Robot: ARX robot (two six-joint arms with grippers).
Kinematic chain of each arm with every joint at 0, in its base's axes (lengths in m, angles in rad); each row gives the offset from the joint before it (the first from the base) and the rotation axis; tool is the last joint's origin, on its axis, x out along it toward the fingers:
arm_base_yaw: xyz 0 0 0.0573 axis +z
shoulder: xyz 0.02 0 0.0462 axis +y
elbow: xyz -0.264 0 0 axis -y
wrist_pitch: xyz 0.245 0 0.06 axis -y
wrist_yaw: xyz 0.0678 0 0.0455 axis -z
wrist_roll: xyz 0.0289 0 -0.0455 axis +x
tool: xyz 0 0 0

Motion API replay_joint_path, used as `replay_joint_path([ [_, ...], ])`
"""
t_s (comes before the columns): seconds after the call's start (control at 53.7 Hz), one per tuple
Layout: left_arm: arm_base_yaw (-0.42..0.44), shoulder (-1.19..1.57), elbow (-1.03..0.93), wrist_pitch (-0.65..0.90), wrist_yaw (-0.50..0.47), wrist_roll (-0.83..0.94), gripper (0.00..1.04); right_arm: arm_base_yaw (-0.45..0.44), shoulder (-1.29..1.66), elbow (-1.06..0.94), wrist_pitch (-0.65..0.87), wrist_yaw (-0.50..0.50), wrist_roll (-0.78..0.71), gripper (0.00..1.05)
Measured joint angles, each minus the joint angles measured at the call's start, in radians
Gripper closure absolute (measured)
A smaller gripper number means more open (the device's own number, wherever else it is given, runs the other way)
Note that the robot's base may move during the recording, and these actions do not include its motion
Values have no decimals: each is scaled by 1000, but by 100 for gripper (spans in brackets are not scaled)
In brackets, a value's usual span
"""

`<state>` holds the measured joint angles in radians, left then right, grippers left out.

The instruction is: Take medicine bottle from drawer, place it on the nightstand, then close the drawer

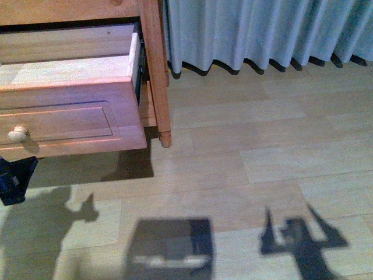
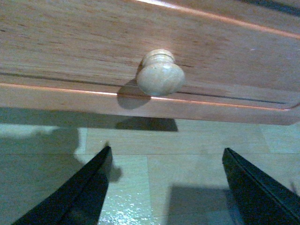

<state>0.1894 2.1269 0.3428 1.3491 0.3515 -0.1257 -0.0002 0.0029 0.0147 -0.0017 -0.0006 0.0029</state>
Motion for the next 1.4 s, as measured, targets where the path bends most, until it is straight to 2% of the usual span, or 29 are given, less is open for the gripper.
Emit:
replay_joint_path([
  [0.074,31,-89,-66,-34,20,-11,8,0,0,0,0,0,0,7],
  [0.112,47,-136,-95,-58,35,-16,5,0,0,0,0,0,0,7],
  [0.223,105,-352,-181,-220,89,-35,7,0,0,0,0,0,0,7],
  [0.391,192,-916,-229,-707,230,-43,6,0,0,0,0,0,0,7],
  [0.428,219,-1118,-216,-893,274,-44,6,0,0,0,0,0,0,7],
  [0.54,306,-1568,-149,-1310,403,-58,7,0,0,0,0,0,0,7],
  [0.558,305,-1602,-146,-1328,393,-55,7,0,0,0,0,0,0,7],
  [0.577,298,-1668,-147,-1336,337,-34,10,0,0,0,0,0,0,7],
  [0.614,241,-1792,-151,-1349,195,3,17,0,0,0,0,0,0,7],
  [0.707,90,-1954,-156,-1356,-36,71,33,0,0,0,0,0,0,7],
  [0.8,22,-1994,-188,-1357,-150,97,49,0,0,0,0,1,0,7],
  [0.893,-22,-2010,-216,-1358,-191,108,65,0,0,0,0,3,0,7],
  [0.949,-102,-2026,-230,-1364,-301,111,76,0,0,0,0,3,0,7],
  [1.024,-169,-2039,-237,-1364,-330,113,88,0,0,0,0,3,0,7],
  [1.117,-182,-2049,-253,-1363,-348,113,102,0,0,0,0,3,0,7],
  [1.396,-186,-2074,-284,-1361,-349,116,101,1,0,0,0,-2,0,7],
])
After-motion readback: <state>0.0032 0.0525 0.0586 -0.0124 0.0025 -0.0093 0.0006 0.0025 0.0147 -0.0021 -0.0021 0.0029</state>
